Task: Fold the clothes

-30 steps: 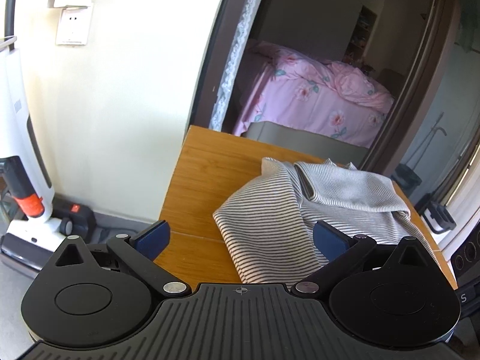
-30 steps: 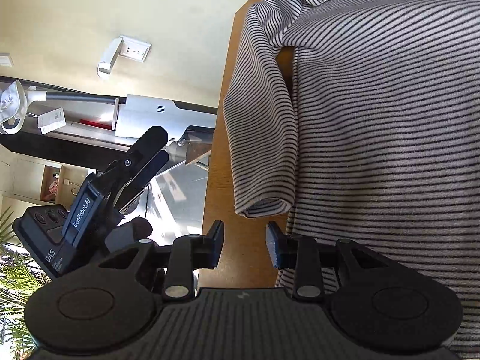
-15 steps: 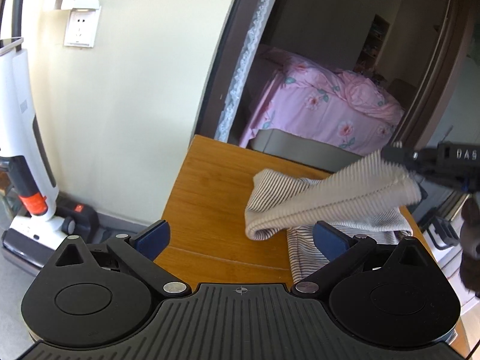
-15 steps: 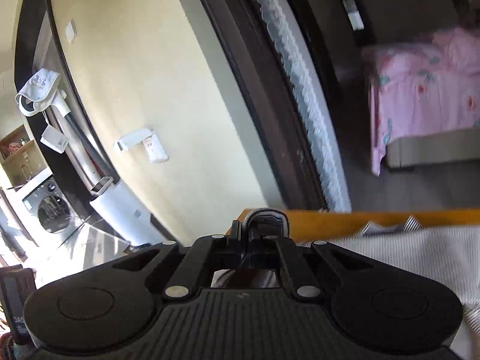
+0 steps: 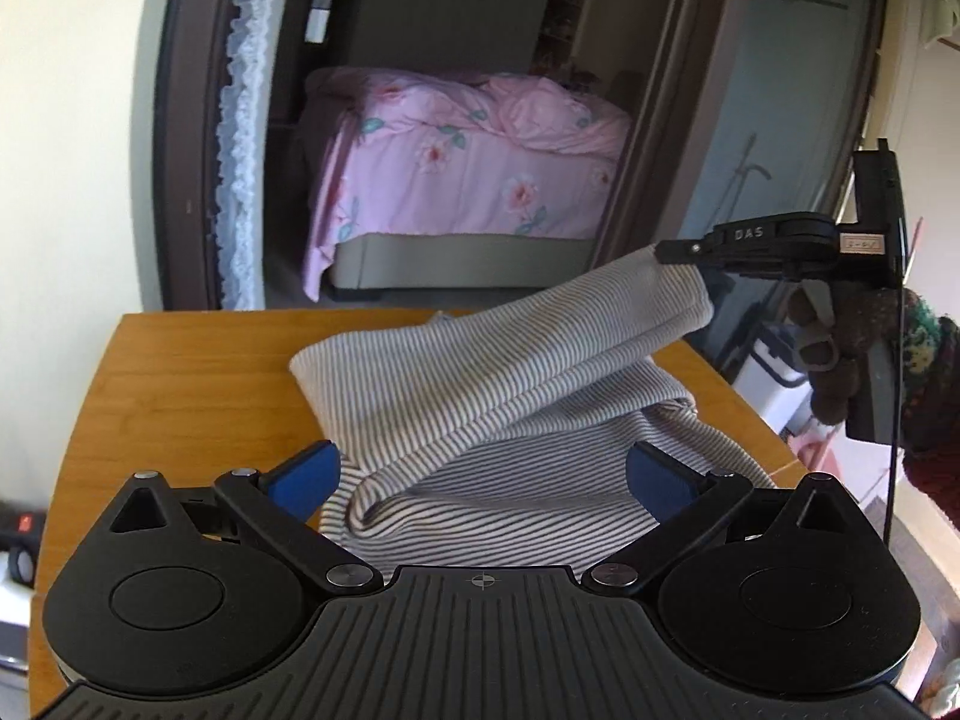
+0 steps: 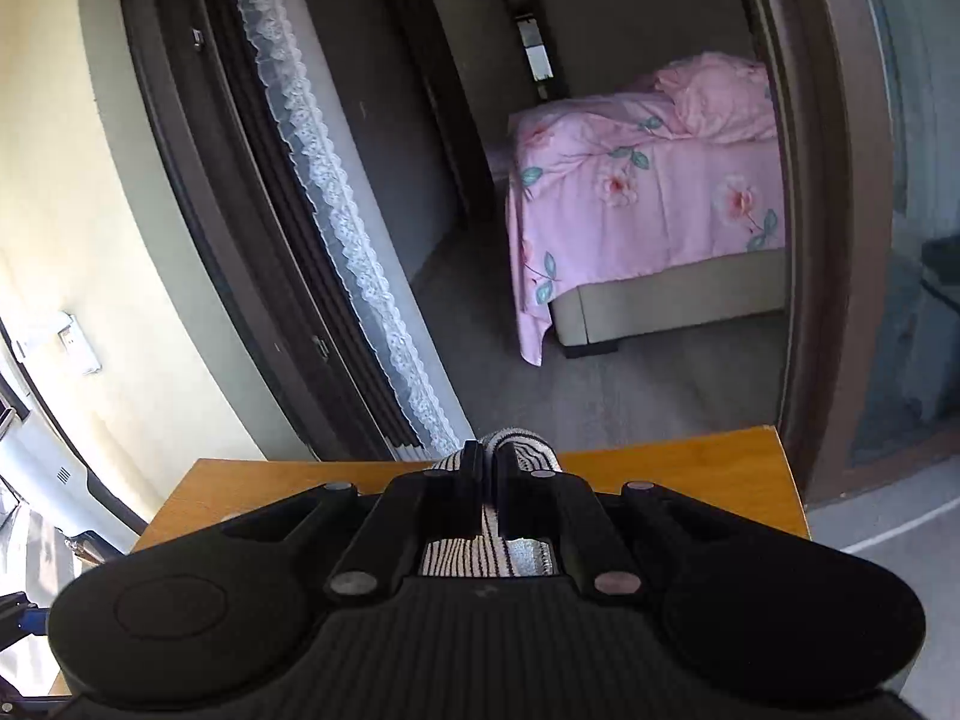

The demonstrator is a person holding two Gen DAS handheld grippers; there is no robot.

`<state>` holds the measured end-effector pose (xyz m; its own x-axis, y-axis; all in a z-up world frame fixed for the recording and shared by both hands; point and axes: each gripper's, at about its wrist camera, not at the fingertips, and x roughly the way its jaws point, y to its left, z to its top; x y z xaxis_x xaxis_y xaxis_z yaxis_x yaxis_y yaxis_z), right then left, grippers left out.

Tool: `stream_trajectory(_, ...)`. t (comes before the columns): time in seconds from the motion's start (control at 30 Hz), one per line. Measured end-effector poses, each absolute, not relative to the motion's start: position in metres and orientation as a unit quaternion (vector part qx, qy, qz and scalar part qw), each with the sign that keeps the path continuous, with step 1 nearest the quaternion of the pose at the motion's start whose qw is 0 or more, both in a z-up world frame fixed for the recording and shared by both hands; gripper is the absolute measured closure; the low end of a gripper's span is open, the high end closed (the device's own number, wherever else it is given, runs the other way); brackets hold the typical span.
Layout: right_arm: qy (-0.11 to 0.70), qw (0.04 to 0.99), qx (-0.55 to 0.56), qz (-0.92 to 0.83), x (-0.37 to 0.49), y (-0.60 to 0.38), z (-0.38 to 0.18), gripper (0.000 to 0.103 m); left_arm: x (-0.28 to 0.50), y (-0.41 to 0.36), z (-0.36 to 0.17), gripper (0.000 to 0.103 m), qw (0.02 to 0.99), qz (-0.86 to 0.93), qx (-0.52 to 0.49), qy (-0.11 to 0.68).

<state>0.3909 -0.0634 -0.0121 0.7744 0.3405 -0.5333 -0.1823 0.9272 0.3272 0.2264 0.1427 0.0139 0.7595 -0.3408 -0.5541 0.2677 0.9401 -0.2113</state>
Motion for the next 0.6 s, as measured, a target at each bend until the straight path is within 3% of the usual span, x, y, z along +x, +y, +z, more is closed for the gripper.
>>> stream_trajectory(0.17,0.36,0.921,0.097,0.114,0.394,-0.069,-0.062,0.094,0.264,0.12,-0.001,0.0,0.933,-0.168,-0.074,0.31)
stream_trajectory(0.23,0.343,0.932,0.064,0.1,0.387,-0.068,-0.062,0.074,0.278,0.121,-0.01,0.0,0.931,-0.16,-0.082,0.317)
stream_trajectory(0.37,0.278,0.951,0.056,0.121,0.365,-0.065,-0.035,0.061,0.298,0.13,-0.039,0.0,0.918,-0.148,-0.106,0.352)
stream_trajectory(0.43,0.256,0.949,0.084,0.161,0.357,-0.061,-0.026,0.045,0.297,0.133,-0.048,0.0,0.922,-0.156,-0.105,0.339)
stream_trajectory(0.5,0.261,0.933,0.134,0.207,0.357,-0.058,-0.03,0.039,0.293,0.131,-0.052,0.0,0.928,-0.161,-0.088,0.324)
stream_trajectory(0.6,0.292,0.917,0.175,0.207,0.364,-0.052,-0.061,0.037,0.29,0.123,-0.056,0.0,0.937,-0.155,-0.045,0.31)
